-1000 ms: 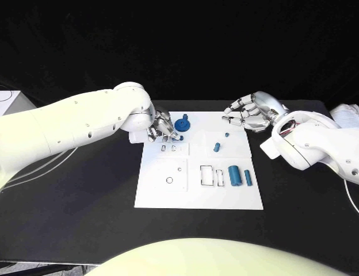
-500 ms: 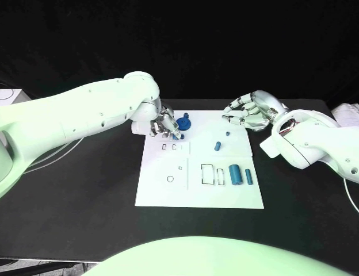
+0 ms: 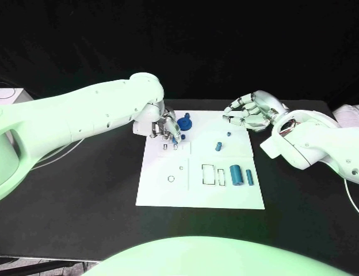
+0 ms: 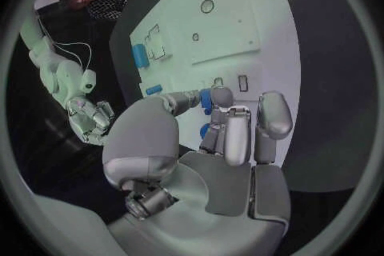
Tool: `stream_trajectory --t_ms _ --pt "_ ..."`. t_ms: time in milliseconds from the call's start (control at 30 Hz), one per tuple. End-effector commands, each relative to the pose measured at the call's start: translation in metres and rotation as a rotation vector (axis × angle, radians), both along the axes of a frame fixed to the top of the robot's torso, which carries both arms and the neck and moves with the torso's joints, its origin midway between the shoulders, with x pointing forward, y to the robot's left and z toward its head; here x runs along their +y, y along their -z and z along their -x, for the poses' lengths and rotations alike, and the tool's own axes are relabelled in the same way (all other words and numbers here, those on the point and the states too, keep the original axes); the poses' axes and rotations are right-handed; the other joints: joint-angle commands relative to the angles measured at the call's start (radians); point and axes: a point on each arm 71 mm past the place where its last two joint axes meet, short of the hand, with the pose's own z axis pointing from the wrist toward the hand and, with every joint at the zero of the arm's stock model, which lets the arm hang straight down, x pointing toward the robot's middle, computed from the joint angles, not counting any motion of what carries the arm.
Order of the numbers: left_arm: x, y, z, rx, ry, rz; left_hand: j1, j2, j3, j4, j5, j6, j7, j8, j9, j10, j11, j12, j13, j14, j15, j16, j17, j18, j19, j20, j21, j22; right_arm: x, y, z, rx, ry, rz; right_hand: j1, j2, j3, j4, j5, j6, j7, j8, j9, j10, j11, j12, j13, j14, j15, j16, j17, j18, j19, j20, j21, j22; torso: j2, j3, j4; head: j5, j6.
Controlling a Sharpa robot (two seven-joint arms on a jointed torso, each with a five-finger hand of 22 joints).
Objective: Assemble the parts on the task board
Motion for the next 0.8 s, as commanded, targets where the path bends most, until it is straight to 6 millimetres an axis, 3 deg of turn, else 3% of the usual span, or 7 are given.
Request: stream_trajectory --t_ms 33,800 --pt "-0.003 0.001 0.001 -0.019 0.018 -0.029 -0.011 0.0 0.261 -0.268 0.01 0.008 -0.001 -0.006 0.0 0.008 -0.001 0.005 0.003 0.051 -0.007 0.004 0.113 -0.006 0.008 0.0 0.005 0.003 0.002 0.0 0.001 -0.002 -0.019 0.008 0.003 -0.01 0.006 -0.001 0.005 -0.006 -0.001 0.006 -0.001 -0.002 -0.003 0.003 0.051 0.09 -0.006 -0.003 0.202 0.019 0.028 -0.003 -0.005 0.15 0.001 -0.0001 0.0001 0.002 -0.001" --pt "-0.008 0.012 0.004 -0.054 0.045 -0.081 -0.019 0.001 0.259 -0.275 0.032 0.013 -0.003 -0.008 0.002 0.012 -0.003 0.005 0.003 0.052 -0.009 0.004 0.113 -0.005 0.006 -0.002 0.006 0.002 0.003 0.0 0.001 -0.003 -0.023 0.007 0.003 -0.01 0.006 -0.001 0.005 -0.006 -0.001 0.006 -0.001 -0.002 -0.003 0.003 0.051 0.09 -0.006 -0.003 0.202 0.019 0.028 -0.003 -0.005 0.15 0.003 -0.0001 -0.0006 -0.001 -0.003"
